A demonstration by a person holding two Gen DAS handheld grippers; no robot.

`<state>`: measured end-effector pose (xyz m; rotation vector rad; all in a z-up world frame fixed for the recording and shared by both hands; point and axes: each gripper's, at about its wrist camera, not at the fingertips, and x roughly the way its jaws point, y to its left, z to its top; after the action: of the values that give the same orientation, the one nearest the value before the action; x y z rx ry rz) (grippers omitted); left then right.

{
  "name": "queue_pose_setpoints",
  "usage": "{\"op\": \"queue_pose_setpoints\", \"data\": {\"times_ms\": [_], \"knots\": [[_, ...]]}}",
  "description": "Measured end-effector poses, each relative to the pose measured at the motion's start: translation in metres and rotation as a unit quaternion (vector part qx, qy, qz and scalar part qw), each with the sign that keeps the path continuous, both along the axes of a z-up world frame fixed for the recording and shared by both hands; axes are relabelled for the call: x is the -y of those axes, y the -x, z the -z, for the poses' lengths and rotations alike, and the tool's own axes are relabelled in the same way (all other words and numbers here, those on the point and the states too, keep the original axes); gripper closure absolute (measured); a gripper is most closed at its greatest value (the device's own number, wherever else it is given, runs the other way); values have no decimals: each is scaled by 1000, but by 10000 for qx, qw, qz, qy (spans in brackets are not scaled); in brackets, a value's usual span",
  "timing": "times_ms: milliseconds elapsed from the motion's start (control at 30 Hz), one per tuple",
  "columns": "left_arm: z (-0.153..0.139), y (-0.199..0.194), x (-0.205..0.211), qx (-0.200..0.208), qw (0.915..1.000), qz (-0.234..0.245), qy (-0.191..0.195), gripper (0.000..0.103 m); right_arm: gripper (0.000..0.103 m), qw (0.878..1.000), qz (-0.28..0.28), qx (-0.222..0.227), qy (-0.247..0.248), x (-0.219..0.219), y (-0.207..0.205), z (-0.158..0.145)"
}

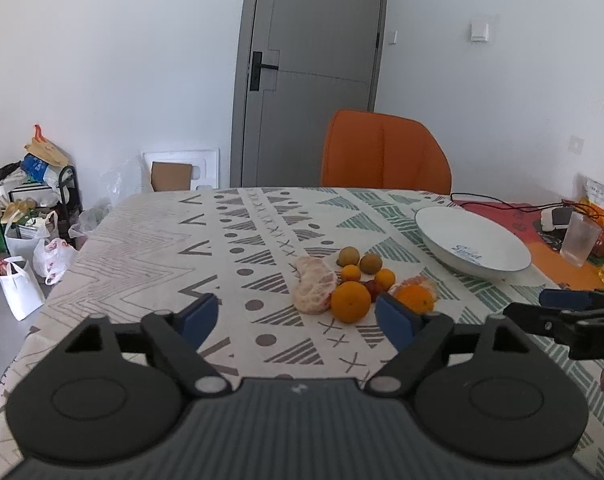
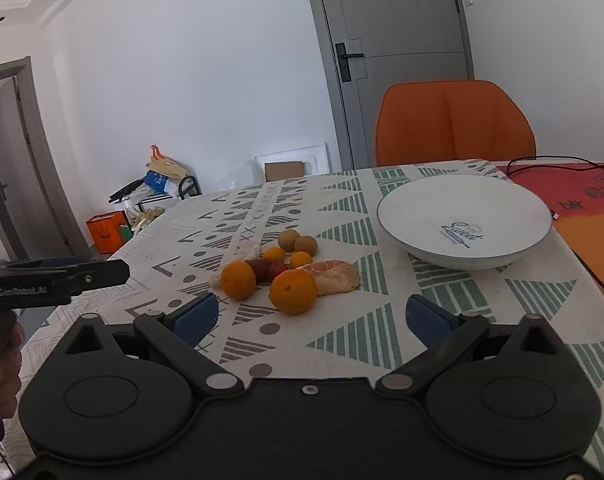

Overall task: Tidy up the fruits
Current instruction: 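Close left gripper on peeled orange segment while right gripper closes on large orange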

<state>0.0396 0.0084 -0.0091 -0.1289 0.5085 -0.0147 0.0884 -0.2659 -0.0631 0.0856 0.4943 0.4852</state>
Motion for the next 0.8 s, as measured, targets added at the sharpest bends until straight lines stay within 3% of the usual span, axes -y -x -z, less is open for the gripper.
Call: {"op": "queue_pose_setpoints", "data": {"times_ms": [133,267,800], "knots": [[7,-11,-2,-69,10000,28,46,25,16,9999,-39,-118,-8,-5,-10,3],[17,-25,-4,-183,9998,64,52,38,21,9998,-34,-217,9,-10,-20,8],[52,-75,-8,-610,9975,356,-97,41,37,9985,-34,-548,83,-36,-53,31]]}}
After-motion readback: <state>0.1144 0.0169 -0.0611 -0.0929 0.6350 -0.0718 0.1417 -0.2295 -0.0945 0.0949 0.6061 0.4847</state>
